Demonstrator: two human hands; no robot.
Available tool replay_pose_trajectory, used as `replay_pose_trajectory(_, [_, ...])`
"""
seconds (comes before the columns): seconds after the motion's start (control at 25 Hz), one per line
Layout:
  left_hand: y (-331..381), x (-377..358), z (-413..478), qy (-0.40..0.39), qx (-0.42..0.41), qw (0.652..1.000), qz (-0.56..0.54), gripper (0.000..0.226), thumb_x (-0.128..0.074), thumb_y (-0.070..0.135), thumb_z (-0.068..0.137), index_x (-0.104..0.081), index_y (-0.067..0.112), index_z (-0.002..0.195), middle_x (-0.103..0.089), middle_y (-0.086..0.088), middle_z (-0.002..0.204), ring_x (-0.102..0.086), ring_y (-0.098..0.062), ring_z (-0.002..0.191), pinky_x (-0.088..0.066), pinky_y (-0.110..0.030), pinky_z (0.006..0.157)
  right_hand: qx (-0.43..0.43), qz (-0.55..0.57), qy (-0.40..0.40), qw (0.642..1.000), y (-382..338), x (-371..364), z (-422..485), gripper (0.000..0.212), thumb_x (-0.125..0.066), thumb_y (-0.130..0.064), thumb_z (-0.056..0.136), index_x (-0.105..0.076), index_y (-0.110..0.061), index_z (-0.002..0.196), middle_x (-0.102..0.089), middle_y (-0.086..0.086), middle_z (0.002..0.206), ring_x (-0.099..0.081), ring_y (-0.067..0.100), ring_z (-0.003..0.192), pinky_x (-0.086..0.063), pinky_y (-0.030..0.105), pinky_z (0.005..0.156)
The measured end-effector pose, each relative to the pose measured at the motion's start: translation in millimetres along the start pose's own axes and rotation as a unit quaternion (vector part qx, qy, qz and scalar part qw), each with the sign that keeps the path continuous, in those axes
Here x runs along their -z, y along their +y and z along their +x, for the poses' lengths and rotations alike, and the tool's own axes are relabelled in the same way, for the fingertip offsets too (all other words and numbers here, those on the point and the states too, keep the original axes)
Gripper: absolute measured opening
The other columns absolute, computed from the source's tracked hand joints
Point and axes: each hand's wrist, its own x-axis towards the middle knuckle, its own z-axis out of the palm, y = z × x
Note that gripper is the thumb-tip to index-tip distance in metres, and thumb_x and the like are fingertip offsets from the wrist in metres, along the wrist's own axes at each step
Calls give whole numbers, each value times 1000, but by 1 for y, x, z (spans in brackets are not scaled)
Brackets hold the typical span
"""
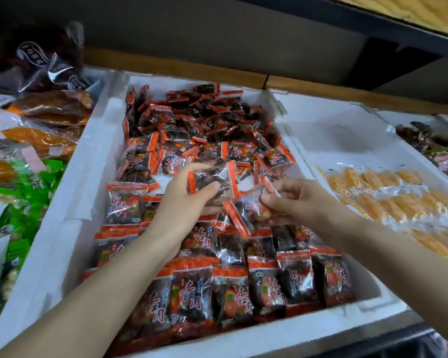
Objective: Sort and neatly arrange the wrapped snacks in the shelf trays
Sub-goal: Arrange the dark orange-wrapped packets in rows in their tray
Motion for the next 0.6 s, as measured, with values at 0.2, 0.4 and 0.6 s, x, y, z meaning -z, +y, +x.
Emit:
replay_pose_trajectory(0.2, [-10, -5, -5, -63, 59, 996, -10, 35, -68, 29, 85, -54, 26, 118, -59, -9, 126, -71, -21, 89, -45, -49, 99, 22, 147, 105, 983, 7, -15, -10, 10, -57, -8, 89, -52, 0, 93, -61, -1, 60, -67, 15, 64, -58, 23, 66])
replay_pose_trajectory(0.4, [-8, -6, -5, -33, 1, 997, 69, 34, -78, 32, 74, -59, 33, 102, -66, 3, 110, -63, -16, 102, -51, -43, 92, -3, -57, -8, 998, 17, -22, -24, 28, -73, -16, 76, -57, -16, 99, -67, 11, 79, -65, 25, 70, -55, 39, 76])
replay_pose_trajectory(0.6, [0, -11, -15, -65, -97, 981, 156, 22, -65, 19, 88, -53, 36, 93, -63, 13, 95, -61, 1, 87, -48, -16, 80, 42, -167, -55, 983, 6, -33, -31, 22, -56, -33, 90, -63, -23, 72, -57, -13, 53, -49, 5, 50, -38, 14, 52])
